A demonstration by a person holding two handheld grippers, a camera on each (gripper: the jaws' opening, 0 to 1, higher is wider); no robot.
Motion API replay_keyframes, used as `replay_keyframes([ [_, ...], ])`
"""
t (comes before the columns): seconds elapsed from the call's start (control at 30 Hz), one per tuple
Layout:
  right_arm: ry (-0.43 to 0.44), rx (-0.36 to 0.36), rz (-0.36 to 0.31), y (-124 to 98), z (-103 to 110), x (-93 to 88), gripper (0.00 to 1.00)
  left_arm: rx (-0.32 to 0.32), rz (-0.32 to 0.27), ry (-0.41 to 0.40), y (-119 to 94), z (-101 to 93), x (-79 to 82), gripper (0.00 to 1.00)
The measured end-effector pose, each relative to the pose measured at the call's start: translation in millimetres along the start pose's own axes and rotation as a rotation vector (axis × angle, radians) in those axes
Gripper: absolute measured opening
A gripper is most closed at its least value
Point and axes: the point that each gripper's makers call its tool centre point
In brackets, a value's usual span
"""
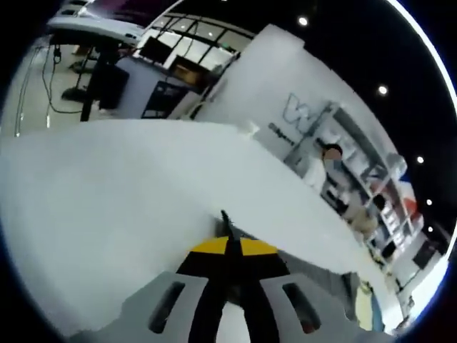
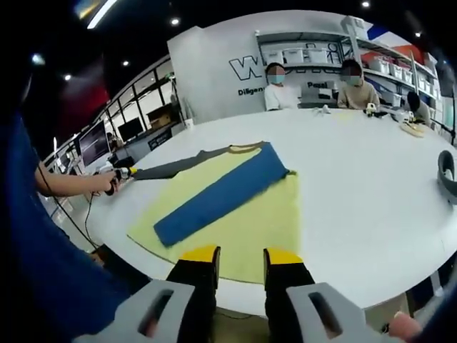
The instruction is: Fold the garment on the visible template until the final outline fits inside the template.
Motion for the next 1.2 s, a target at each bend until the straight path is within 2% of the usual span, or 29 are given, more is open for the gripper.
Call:
replay_keyframes([
  [0.1,0.003,0.003,-0.004,1,0,0.6,0.19,-0.005,0.007,0.049,0,-4.4,1.0,0.0],
  [0.13,0.003,0.003,-0.005,1,0,0.6,0.2,-0.012,0.002,0.051,-5,-14.5,2.3,0.0],
  [0.17,0.004,0.004,-0.007,1,0,0.0,0.2,-0.021,-0.003,0.054,-6,-16.2,4.0,0.0],
  [0.37,0.015,0.015,-0.017,3,-6,-3.3,0.2,-0.077,0.004,0.166,-9,-33.6,9.2,0.0],
  [0.57,0.027,0.025,-0.029,4,-16,-4.2,0.2,-0.176,0.007,0.264,-15,-73.1,19.0,0.0],
  [0.63,0.028,0.031,-0.032,5,-19,-3.7,0.21,-0.22,0.014,0.314,-18,-91.1,23.2,0.0],
  [0.67,0.03,0.041,-0.026,6,-21,-2.8,0.22,-0.253,0.011,0.33,-22,-111.9,19.4,0.0],
  [0.8,0.021,0.063,0.001,10,-32,-2.1,0.27,-0.34,0.016,0.376,-34,-155.8,18.9,0.0],
  [0.9,0.015,0.079,0.001,13,-36,0.3,0.28,-0.383,0.02,0.405,-40,-179.6,19.8,0.0],
  [1.0,0.019,0.105,0.012,17,-43,-0.2,0.3,-0.446,0.017,0.465,-57,-215.2,17.1,0.0],
  [1.07,0.019,0.124,0.017,18,-41,-2.6,0.3,-0.456,0.021,0.468,-62,-223.9,15.7,0.0],
  [1.13,0.034,0.153,0.026,20,-38,-6.5,0.31,-0.49,0.03,0.474,-73,-246.8,11.3,0.0],
  [1.2,0.032,0.161,0.037,20,-39,-11.2,0.31,-0.509,0.039,0.483,-74,-256.0,8.2,0.0],
])
Point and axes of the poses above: the point that each gripper's makers call its tool centre point, and the gripper's own axes: y roughly forward along the fingers, z roughly to its left, x roughly out of its top, and after that the axes turned 3 degrees about y, right-handed
